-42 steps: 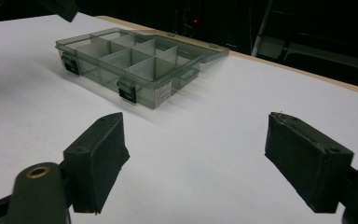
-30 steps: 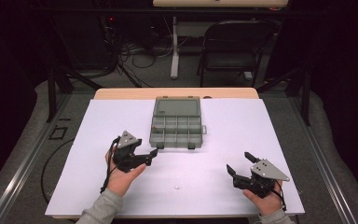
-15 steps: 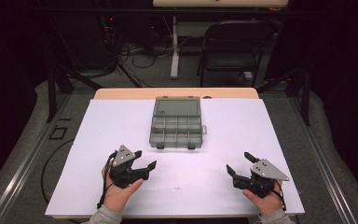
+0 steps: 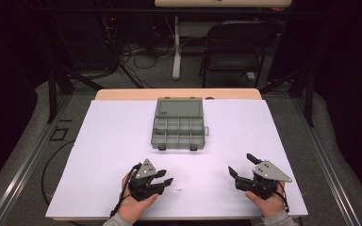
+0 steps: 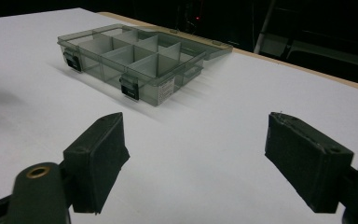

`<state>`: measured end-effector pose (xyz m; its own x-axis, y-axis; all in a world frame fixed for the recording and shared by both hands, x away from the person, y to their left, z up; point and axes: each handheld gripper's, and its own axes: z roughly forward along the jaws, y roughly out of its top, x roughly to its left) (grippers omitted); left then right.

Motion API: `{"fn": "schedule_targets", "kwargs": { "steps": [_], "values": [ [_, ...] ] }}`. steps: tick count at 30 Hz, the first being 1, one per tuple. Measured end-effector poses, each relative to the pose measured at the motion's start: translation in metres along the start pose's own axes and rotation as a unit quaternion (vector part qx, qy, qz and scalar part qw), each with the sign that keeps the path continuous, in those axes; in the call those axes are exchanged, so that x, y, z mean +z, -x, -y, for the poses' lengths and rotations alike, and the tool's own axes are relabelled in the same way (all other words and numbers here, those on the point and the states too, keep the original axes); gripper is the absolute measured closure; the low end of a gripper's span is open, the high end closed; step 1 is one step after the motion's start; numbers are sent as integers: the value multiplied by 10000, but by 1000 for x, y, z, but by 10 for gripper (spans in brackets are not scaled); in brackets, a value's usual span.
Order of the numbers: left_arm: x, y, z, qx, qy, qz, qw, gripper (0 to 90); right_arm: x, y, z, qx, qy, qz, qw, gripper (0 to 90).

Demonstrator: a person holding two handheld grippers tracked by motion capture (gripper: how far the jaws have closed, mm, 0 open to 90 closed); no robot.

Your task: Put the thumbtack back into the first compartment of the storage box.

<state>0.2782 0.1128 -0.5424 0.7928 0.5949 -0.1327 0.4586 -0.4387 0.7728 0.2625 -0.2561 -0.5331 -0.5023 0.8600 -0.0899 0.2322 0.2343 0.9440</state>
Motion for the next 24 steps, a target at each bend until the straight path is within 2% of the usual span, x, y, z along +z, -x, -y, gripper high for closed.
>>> {"fn": "schedule_targets", "kwargs": {
  "steps": [4, 7, 9, 18, 24],
  "values": [
    [8, 5, 1, 152, -136, 139, 9997, 673, -1, 0, 0, -15, 6, -3, 10000, 196],
    [12, 6, 1, 148, -186, 221, 9995, 711, -1, 0, 0, -6, 17, -5, 10000, 197],
    [15, 6, 2, 102, -233, 292, 9992, 715, -1, 0, 0, -13, 2, -7, 10000, 196],
    [23, 9, 3, 195, -294, 428, 9985, 720, -1, 0, 0, -26, -10, -7, 10000, 197],
    [29, 11, 2, 286, -368, 541, 9974, 759, -1, 0, 0, -25, 5, -5, 10000, 197]
  ]
}}
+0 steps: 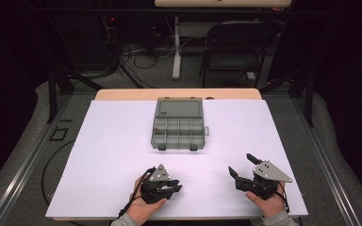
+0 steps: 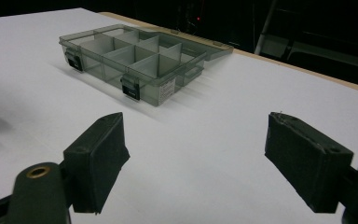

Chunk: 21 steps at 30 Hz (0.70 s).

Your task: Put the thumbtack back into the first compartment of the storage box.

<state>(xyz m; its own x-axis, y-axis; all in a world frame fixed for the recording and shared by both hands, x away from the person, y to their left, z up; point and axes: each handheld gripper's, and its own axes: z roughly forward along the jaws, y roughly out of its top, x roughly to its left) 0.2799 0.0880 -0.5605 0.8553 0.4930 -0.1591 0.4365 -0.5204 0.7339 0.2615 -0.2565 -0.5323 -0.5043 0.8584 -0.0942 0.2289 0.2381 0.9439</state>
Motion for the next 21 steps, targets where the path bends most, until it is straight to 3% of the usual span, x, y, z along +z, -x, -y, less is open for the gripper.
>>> {"fn": "schedule_targets", "kwargs": {
  "steps": [6, 21],
  "values": [
    [3, -1, 1, -37, -60, 85, 9999, 799, 0, 0, 0, -11, -7, -8, 10000, 197],
    [5, -2, 2, -151, -63, 43, 9999, 841, 0, 0, 0, -27, -19, -19, 10000, 200]
  ]
}}
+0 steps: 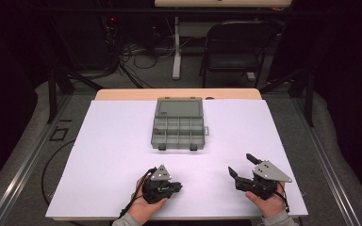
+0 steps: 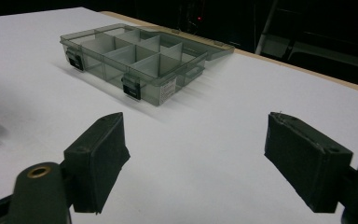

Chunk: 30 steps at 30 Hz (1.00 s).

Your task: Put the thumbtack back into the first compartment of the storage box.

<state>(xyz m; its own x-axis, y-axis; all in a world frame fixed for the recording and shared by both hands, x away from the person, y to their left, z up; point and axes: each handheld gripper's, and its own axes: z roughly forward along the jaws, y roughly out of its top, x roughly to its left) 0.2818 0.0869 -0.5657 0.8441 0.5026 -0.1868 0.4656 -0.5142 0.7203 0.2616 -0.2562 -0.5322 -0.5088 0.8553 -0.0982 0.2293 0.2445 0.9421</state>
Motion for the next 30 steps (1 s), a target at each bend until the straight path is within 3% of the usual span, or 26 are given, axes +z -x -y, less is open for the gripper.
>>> {"fn": "schedule_targets", "kwargs": {
  "steps": [12, 20, 26, 30],
  "values": [
    [0, 1, 1, 12, 44, -41, 10000, 847, 0, 0, 0, 10, 6, 12, 10000, 200],
    [-10, -3, -2, -26, 295, -140, 9995, 847, 0, 0, 0, 26, 16, 14, 10000, 200],
    [-27, -11, -5, -114, 614, -378, 9973, 847, 1, 1, 0, 5, -6, 3, 10000, 200],
    [-44, -22, -6, -299, 917, -604, 9935, 847, 1, 0, 0, -2, -7, -1, 10000, 201]
  ]
}}
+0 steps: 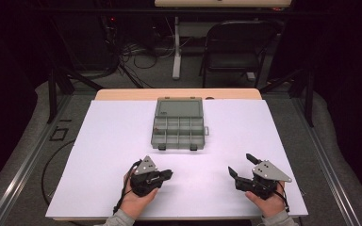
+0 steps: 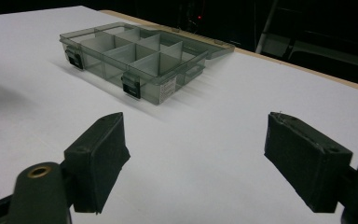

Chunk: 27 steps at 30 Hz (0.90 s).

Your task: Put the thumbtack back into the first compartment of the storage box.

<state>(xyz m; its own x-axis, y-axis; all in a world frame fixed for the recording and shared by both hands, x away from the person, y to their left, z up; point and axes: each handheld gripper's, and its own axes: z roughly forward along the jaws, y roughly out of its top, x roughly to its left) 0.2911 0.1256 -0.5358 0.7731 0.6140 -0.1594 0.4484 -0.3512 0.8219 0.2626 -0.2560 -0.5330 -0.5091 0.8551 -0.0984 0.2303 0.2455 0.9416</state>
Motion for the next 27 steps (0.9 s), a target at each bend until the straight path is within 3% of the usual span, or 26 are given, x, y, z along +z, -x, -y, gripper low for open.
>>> {"fn": "schedule_targets", "kwargs": {
  "steps": [6, 12, 22, 27],
  "values": [
    [-19, -17, -3, -189, 341, -400, 9984, 847, 0, 0, 0, -13, -4, 10, 10000, 200],
    [-31, -28, -4, -276, 501, -694, 9960, 847, 0, 0, 0, 12, -1, 9, 10000, 200],
    [-35, -37, -7, -428, 611, -851, 9936, 847, 0, 0, 0, 3, -6, 24, 10000, 200],
    [-37, -41, -25, -269, 739, -958, 9923, 847, 1, -1, 0, 14, -29, 80, 10000, 200]
  ]
}}
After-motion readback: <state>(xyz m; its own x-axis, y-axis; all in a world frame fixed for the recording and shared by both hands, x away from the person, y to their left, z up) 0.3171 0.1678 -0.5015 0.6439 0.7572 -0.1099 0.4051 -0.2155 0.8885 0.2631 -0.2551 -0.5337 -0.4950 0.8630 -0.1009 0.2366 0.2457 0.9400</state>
